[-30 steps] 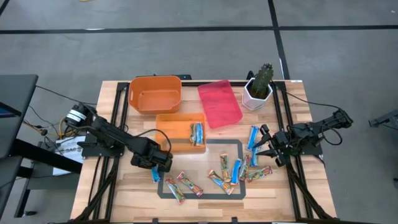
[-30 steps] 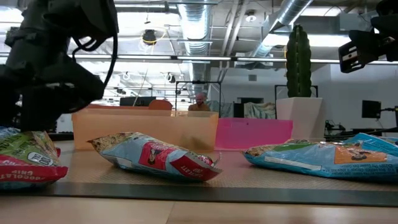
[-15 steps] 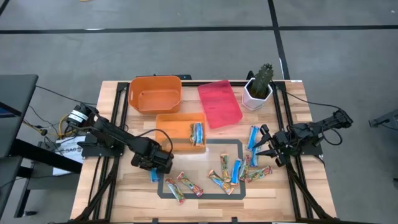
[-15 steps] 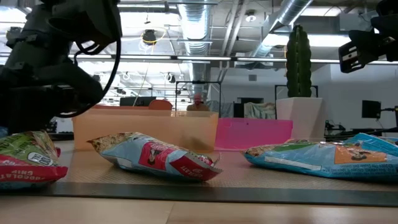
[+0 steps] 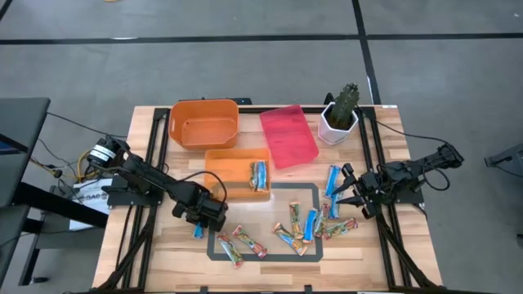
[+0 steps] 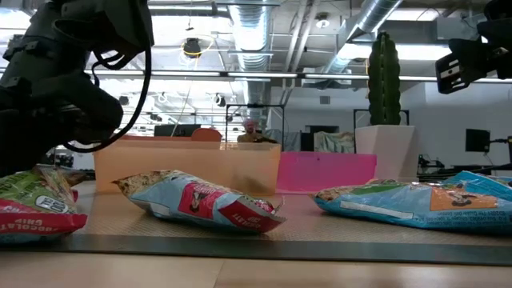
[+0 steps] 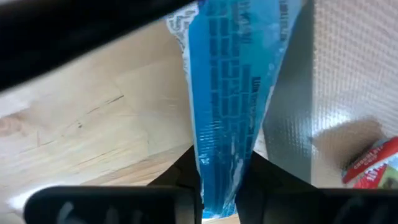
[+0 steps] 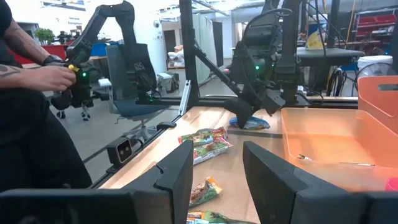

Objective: Pick and place Granola Bars by type
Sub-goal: Put the blue granola bar into the top orange bin

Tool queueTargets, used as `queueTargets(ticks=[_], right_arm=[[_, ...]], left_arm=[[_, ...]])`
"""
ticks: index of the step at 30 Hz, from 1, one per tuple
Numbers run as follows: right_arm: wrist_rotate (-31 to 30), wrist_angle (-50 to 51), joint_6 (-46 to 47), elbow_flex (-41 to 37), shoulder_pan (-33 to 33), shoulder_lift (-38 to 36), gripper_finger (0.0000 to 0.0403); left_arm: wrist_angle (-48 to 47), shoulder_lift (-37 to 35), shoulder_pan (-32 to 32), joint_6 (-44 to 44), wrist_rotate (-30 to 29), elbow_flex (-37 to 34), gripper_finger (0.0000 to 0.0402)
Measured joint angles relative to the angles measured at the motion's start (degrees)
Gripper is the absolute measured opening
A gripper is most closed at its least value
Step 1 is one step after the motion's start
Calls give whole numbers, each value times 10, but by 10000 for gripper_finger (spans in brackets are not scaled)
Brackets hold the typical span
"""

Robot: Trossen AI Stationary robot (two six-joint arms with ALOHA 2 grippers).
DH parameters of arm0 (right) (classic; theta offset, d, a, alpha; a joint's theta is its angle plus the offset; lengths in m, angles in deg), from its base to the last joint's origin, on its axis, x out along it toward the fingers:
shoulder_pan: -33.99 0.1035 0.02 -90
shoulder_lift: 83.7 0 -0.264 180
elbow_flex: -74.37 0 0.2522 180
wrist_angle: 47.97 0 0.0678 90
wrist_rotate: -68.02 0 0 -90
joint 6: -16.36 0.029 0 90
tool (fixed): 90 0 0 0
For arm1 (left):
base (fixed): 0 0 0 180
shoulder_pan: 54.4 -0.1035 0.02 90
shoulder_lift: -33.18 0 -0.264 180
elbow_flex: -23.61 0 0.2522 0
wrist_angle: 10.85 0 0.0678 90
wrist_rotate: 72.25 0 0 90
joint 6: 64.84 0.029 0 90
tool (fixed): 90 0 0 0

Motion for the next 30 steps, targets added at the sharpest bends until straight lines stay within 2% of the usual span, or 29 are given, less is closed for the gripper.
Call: queueTargets(ticks=[11, 18, 24, 30], right_arm=[[0, 0, 0, 0, 0, 0, 134], [0, 0, 0, 0, 0, 0, 134], [0, 0, 0, 0, 0, 0, 133], [0, 0, 0, 0, 0, 0, 134]], left_arm=[[0, -41, 2, 0, -26, 1, 45], [0, -98, 14, -8, -47, 3, 45], [22, -169, 17, -11, -123, 4, 45], [68, -241, 14, 2, -243, 4, 45]])
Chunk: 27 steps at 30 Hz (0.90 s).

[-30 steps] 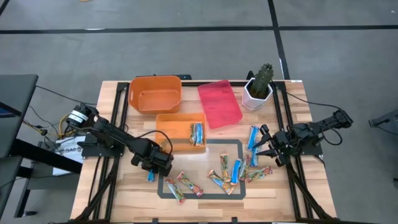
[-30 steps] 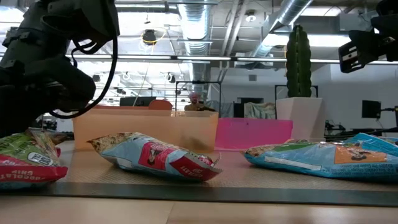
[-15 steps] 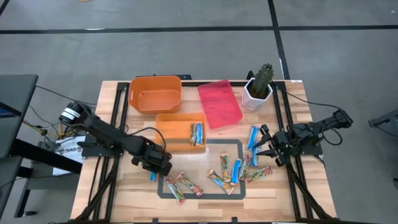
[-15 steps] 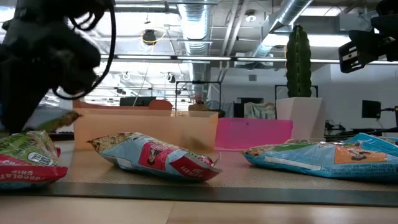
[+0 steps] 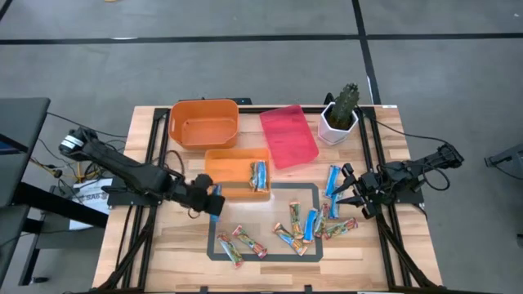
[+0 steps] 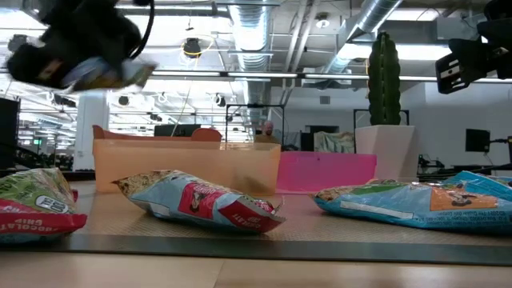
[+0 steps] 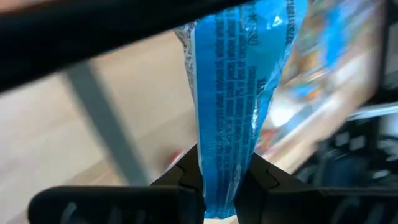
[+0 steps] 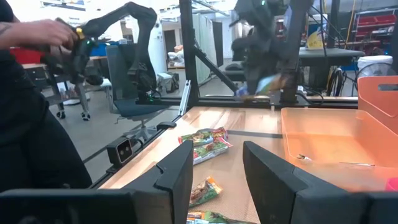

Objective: Pick and place Granola Bars by type
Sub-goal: Put the blue granola bar into the top orange bin

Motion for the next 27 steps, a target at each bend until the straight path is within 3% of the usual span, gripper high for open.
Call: queueTargets(ticks=[7, 19, 27], right_arm=[[0, 0, 0, 0, 0, 0, 133], [0, 0, 0, 0, 0, 0, 133], [0, 0, 0, 0, 0, 0, 133]], left_arm=[[62, -46, -15, 54, -86, 0, 45], [134, -51, -49, 203, -126, 1, 45], [167, -52, -125, 306, -154, 1, 45]])
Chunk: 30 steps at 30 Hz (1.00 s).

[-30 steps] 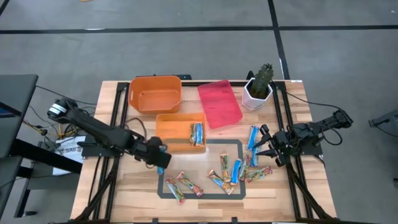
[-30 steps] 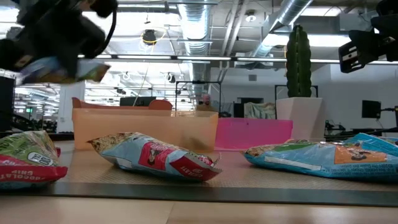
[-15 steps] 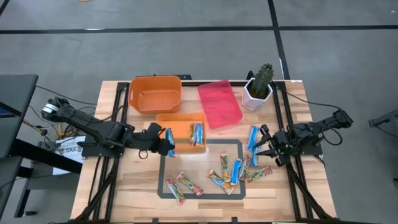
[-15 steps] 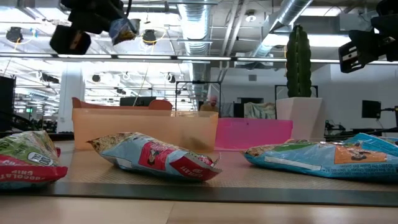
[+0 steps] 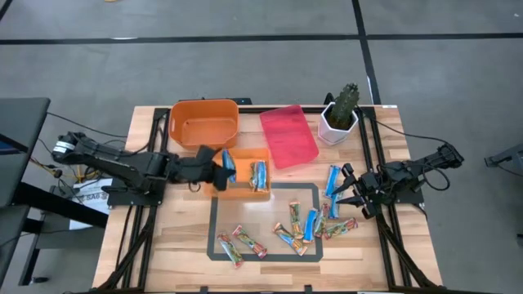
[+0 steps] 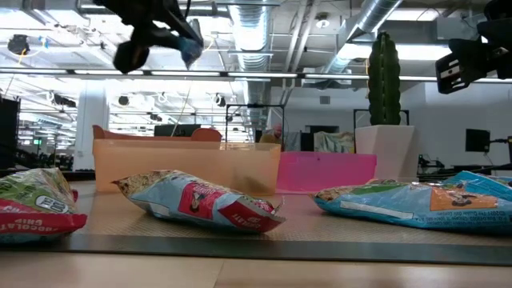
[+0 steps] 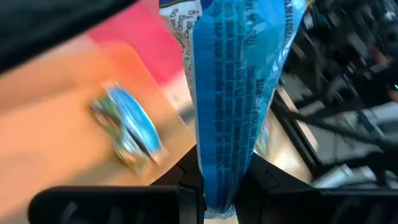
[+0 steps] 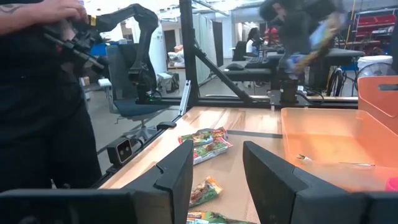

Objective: Pick and place Granola Bars by type
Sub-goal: Put the blue granola bar into the top orange bin

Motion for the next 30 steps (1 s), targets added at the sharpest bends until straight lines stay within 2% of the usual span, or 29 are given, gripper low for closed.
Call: queueTargets(ticks=[17, 25, 30], right_arm=[[0, 0, 0, 0, 0, 0, 134], [0, 0, 0, 0, 0, 0, 134], [0, 0, 0, 0, 0, 0, 133]], left_arm=[[-1, -58, -229, 284, -17, 0, 45], [-43, -92, -323, 340, -17, 0, 45], [-65, -103, -369, 347, -19, 0, 45]])
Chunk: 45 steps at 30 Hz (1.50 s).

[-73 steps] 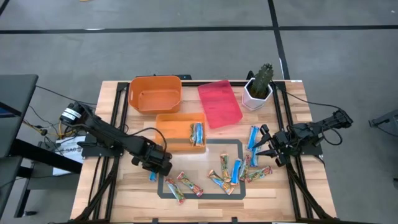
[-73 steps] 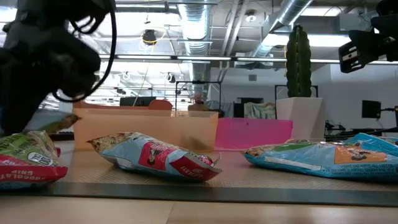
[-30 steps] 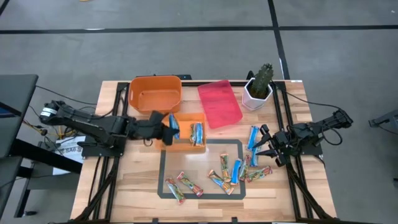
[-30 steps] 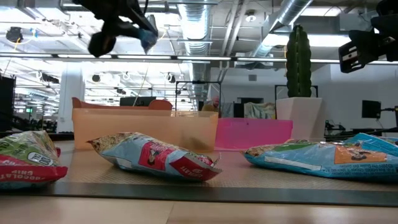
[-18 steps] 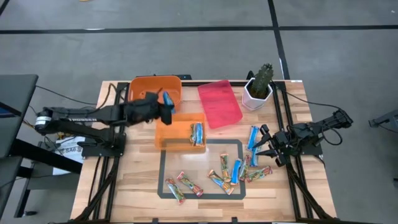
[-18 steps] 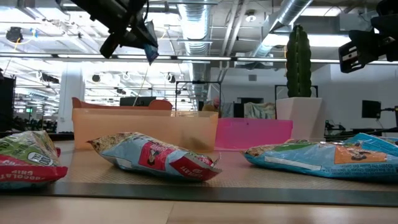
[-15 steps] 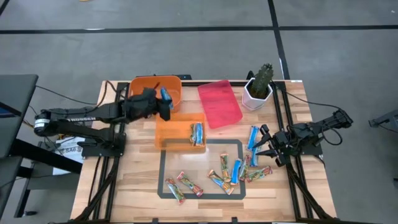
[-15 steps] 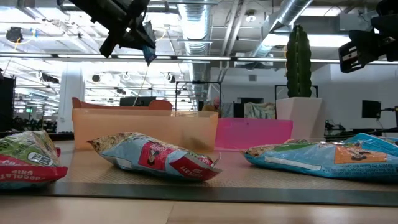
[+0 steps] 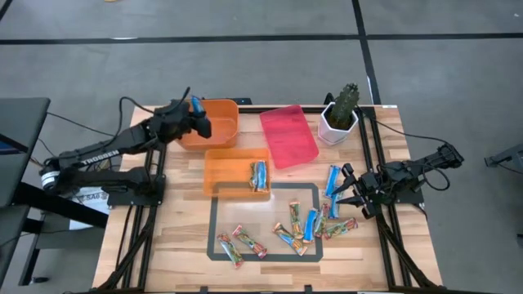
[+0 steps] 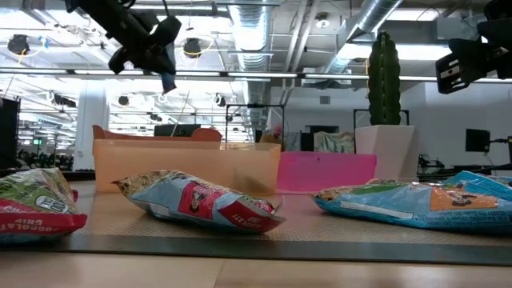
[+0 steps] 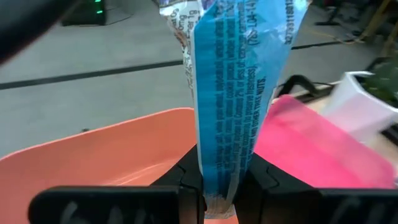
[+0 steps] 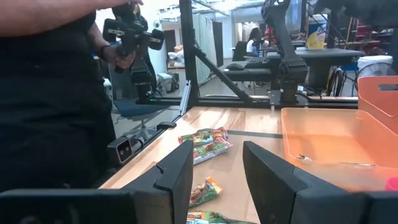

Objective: Pick and place Granola Bars by type
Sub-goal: Put the blue granola bar into the top orange bin

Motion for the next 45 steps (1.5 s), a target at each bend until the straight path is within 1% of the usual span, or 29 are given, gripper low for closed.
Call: queueTargets(ticks=[2, 6, 12, 23, 26, 30, 35, 42, 45], right_arm=[[0, 0, 0, 0, 0, 0, 133], [0, 0, 0, 0, 0, 0, 134], [0, 0, 0, 0, 0, 0, 133], [0, 0, 0, 0, 0, 0, 133], [0, 0, 0, 0, 0, 0, 132], [0, 0, 0, 0, 0, 0, 134], [0, 0, 0, 0, 0, 0, 133], [0, 0, 0, 0, 0, 0, 134], [0, 0, 0, 0, 0, 0, 133]], left_arm=[[-10, -1, -16, 0, -2, 0, 45], [-26, -1, -51, 3, -27, 0, 45], [-49, -1, -100, 2, -27, 0, 45], [-77, 0, -137, 0, -26, 0, 45], [-88, 11, -147, -12, -25, -1, 45], [-88, 38, -159, -20, -5, -9, 45], [-98, 89, -167, -23, 26, -12, 45], [-131, 148, -173, -47, 94, -12, 45], [-142, 164, -177, -50, 104, -13, 45]])
